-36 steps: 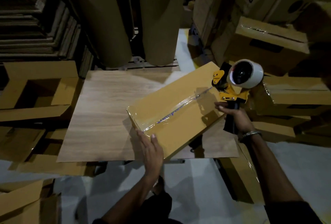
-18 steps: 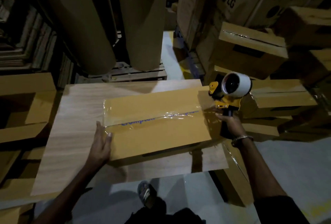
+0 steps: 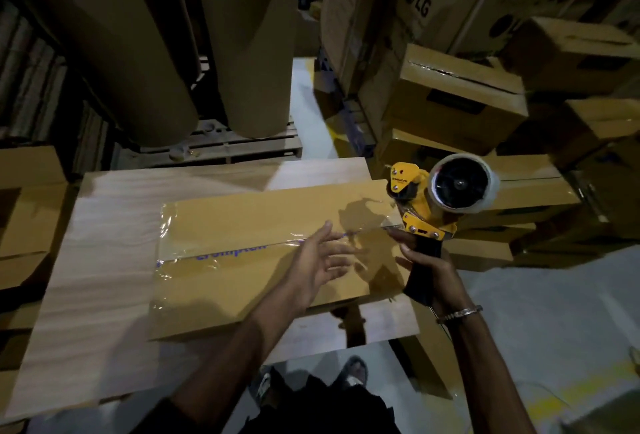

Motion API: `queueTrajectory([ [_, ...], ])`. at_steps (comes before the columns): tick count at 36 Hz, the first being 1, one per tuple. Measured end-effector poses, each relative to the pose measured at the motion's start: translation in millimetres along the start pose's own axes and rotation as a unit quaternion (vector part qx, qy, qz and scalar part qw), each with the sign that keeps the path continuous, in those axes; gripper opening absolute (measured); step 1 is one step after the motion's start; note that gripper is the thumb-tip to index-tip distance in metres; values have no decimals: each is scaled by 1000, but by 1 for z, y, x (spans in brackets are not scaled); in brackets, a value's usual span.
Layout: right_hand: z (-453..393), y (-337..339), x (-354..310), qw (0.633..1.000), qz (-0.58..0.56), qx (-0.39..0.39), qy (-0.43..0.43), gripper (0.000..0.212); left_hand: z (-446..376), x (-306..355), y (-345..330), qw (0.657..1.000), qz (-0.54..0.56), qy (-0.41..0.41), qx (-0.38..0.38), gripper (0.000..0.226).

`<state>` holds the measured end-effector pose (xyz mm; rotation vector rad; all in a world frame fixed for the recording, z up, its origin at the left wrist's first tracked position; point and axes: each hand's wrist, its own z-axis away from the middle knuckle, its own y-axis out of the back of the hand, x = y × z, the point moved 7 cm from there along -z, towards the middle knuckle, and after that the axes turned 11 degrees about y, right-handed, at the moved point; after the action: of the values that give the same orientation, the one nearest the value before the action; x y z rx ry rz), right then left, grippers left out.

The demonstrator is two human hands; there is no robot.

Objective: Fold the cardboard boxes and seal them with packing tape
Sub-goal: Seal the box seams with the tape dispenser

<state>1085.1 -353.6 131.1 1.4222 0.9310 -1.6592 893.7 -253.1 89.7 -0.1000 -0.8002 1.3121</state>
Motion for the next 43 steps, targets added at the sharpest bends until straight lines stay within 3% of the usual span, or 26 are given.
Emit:
queueTrajectory([
  [3,-1,13,1,1000,2,-20,0,53,-13,6,-47,986,77,105,-102,75],
  [7,-4,36,5,999,1,-34,-9,54,-35,23,-79,979,56,139,-141,96],
  [9,-6,51,7,999,11,-36,-18,49,-45,29,-88,983,1,137,-119,79],
  [12,-9,70,5,997,28,-61,-23,39,-65,33,-93,988,-72,117,-66,23],
  [13,-10,76,4,997,28,-68,-23,37,-72,32,-94,988,-80,121,-56,14],
  [16,-15,93,7,996,15,-83,-39,31,-90,32,-98,987,-96,126,-37,19],
  [22,-31,113,17,989,18,-116,-92,34,-119,59,-106,975,-211,54,35,16],
  [27,-56,107,30,990,38,-53,-129,22,-143,99,-115,920,-374,-57,101,9],
  [32,-86,81,32,987,17,33,-156,19,-174,152,-135,810,-555,-158,104,21],
  [38,-117,58,35,978,-5,122,-171,20,-218,180,-130,784,-588,-180,88,11],
  [43,-123,48,45,973,34,126,-193,21,-253,174,-110,785,-590,-159,102,12],
])
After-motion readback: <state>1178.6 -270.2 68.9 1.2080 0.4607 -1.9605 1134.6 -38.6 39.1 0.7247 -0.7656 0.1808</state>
